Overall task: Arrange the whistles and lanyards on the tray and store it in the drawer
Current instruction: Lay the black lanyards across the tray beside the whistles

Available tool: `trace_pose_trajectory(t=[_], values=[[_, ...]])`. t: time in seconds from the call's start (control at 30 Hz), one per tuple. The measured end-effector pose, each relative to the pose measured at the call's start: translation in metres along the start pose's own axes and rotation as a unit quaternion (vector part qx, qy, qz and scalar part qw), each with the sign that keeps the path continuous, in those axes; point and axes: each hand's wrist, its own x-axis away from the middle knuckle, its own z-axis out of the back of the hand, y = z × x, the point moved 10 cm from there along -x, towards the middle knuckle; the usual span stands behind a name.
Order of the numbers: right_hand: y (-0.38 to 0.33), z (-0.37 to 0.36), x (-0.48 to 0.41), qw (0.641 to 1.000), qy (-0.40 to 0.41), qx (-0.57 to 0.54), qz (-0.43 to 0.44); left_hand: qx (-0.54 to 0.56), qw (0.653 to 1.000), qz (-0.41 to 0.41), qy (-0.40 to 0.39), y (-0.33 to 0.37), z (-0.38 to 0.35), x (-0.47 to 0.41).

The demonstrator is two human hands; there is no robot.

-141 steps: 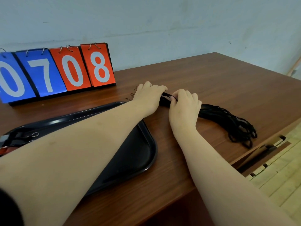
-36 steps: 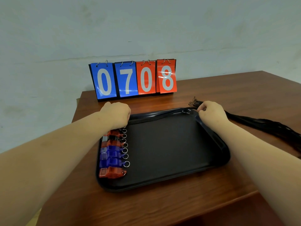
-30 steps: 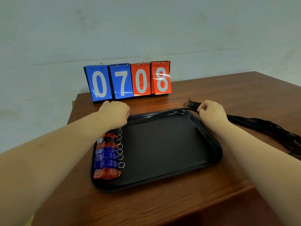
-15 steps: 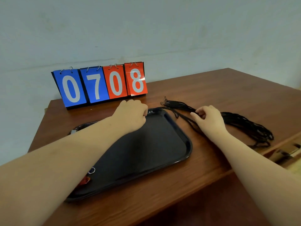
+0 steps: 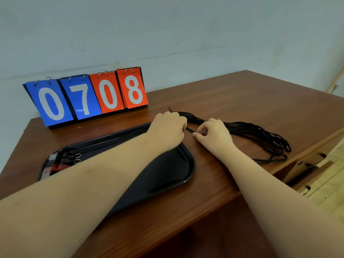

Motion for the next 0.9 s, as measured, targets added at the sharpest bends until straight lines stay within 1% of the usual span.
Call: trace_pose_trajectory(t=[0.23, 0.33, 0.43, 0.53, 0.63, 0.7, 0.73, 0.8, 0.9], values=[[0.011, -0.005, -0.004, 0.998, -0.013, 0.009, -0.055, 0.009, 1.0, -0.016, 0.011, 0.019, -0.012, -0.016], [0.012, -0.001, -0.005, 0.998, 0.02, -0.002, -0.057, 0.013, 1.0, -0.007, 0.014, 0.019, -0.017, -0.02], [0.009, 0.008, 0.0, 0.995, 0.052, -0.062, -0.054, 0.023, 0.999, 0.007, 0.021, 0.015, -0.021, -0.024], [-0.003, 0.023, 0.007, 0.993, 0.102, -0.054, -0.01, 0.057, 0.997, 0.015, 0.05, 0.011, -0.019, -0.025], [-0.016, 0.036, 0.016, 0.986, 0.155, -0.049, 0.042, 0.101, 0.991, -0.004, 0.085, 0.016, -0.012, -0.028], [-0.021, 0.042, 0.021, 0.981, 0.177, -0.059, 0.062, 0.123, 0.989, 0.0, 0.077, 0.019, -0.009, -0.032], [-0.023, 0.044, 0.023, 0.978, 0.183, -0.072, 0.068, 0.113, 0.991, 0.01, 0.074, 0.019, -0.007, -0.035], [-0.022, 0.048, 0.026, 0.974, 0.189, -0.112, 0.062, 0.071, 0.992, 0.031, 0.102, 0.019, 0.006, -0.037], [-0.011, 0.052, 0.028, 0.966, 0.186, -0.181, 0.009, 0.059, 0.987, 0.037, 0.148, 0.014, 0.026, -0.037]])
